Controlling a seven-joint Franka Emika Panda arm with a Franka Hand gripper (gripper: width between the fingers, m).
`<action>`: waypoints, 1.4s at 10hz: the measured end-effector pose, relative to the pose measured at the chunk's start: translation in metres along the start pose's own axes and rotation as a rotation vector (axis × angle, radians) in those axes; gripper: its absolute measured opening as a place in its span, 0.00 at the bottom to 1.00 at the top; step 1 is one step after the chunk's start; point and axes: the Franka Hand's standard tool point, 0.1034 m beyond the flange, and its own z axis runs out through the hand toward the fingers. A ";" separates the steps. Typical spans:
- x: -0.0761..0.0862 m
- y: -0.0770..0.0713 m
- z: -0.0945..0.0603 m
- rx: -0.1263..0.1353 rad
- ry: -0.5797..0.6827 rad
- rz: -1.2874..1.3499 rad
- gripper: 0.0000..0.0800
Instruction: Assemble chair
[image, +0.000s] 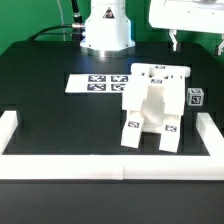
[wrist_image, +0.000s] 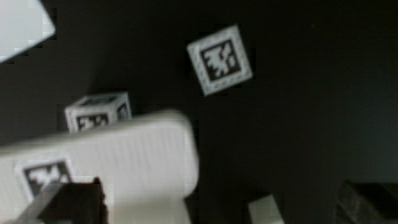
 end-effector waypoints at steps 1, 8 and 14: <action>0.001 0.000 -0.001 0.001 0.001 -0.019 0.81; -0.032 -0.006 0.024 -0.014 0.001 -0.053 0.81; -0.004 0.004 0.040 -0.028 0.011 -0.156 0.81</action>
Offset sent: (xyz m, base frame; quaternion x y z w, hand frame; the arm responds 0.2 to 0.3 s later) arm 0.0000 0.0000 0.0000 0.0000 0.0000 0.0000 1.0000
